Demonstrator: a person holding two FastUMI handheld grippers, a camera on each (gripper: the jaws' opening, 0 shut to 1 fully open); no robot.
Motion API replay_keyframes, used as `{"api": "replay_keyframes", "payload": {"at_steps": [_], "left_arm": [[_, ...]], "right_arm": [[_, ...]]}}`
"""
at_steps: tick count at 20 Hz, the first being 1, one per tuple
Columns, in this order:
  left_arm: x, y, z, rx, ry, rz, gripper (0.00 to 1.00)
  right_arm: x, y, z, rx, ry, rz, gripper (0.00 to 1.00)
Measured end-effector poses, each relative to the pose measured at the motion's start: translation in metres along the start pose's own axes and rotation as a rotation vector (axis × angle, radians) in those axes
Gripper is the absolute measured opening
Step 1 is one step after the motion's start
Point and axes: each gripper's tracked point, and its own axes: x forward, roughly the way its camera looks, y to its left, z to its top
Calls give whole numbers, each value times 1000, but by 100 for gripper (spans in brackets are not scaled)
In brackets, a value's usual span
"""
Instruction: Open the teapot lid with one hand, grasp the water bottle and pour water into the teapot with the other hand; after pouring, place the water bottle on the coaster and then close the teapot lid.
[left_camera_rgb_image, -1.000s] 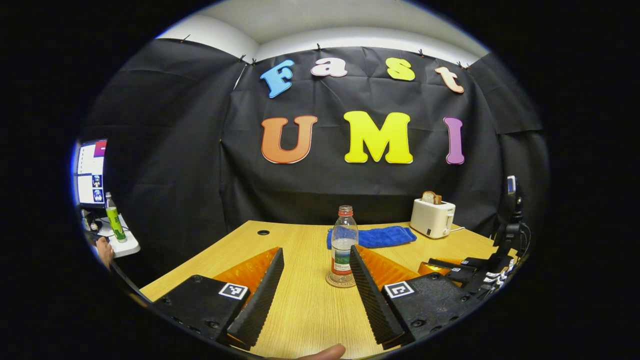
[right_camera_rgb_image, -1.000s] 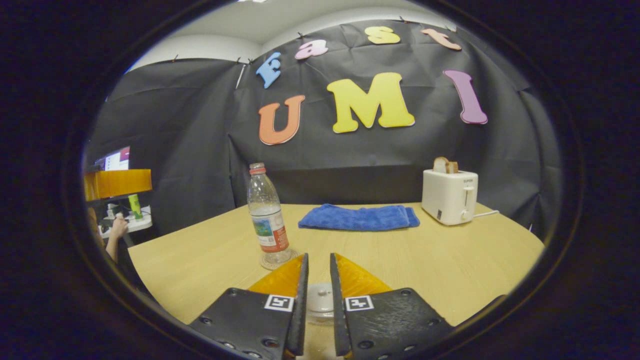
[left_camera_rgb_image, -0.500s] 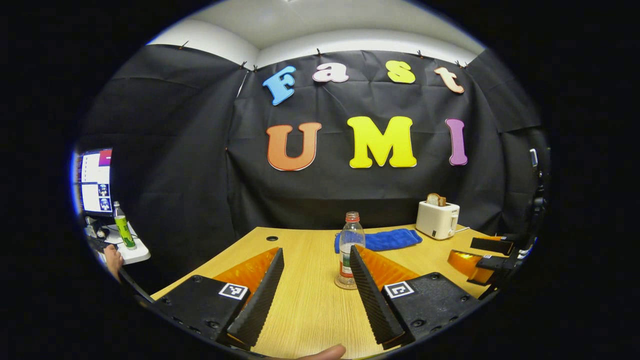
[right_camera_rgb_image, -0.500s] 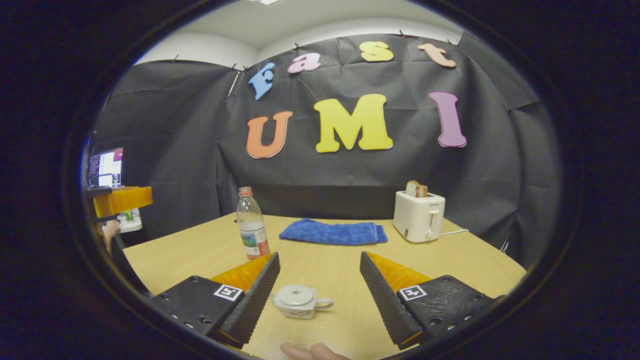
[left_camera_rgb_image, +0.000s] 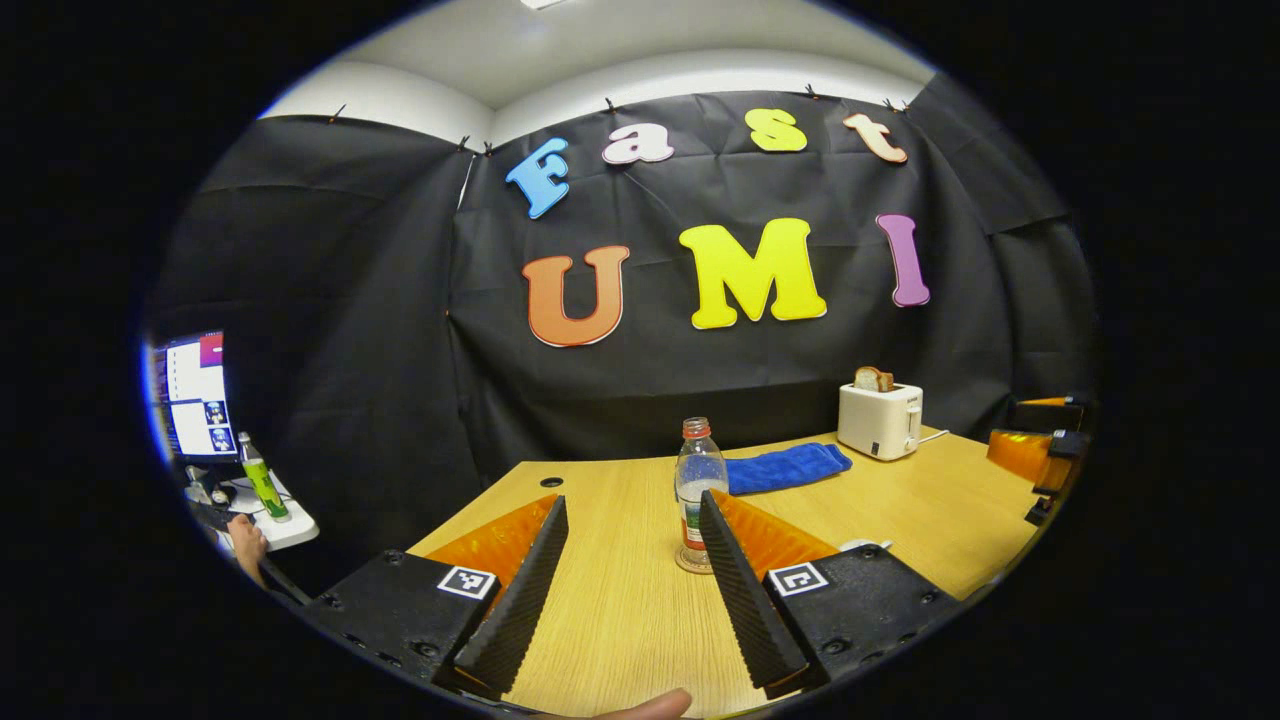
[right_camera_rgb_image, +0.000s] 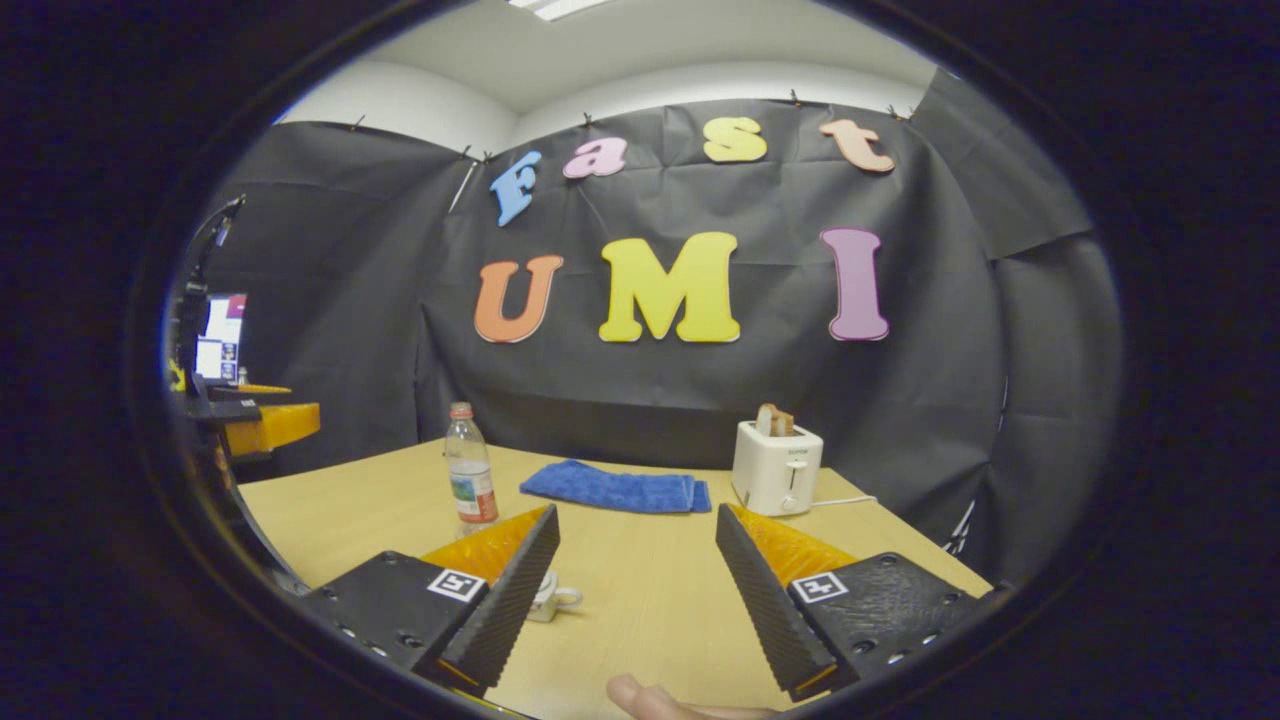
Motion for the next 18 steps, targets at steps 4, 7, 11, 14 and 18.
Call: {"api": "replay_keyframes", "payload": {"at_steps": [4, 7, 11, 14, 18], "left_arm": [[-7, -3, 5, 0, -12, 23, 83], [-8, -2, 2, 21, -8, 47, 83], [-7, -7, -1, 3, 6, 52, 83], [-7, -11, 1, -7, 0, 36, 83], [-8, -12, 4, 4, -12, 31, 83]], "right_arm": [[-18, -24, -1, 52, 1, -18, 95], [-31, -37, 1, 73, 11, 2, 94], [-38, -60, 18, 65, -45, -65, 95], [-40, -63, 19, 51, -54, -82, 95], [-38, -64, 17, 24, -55, -100, 92]]}}
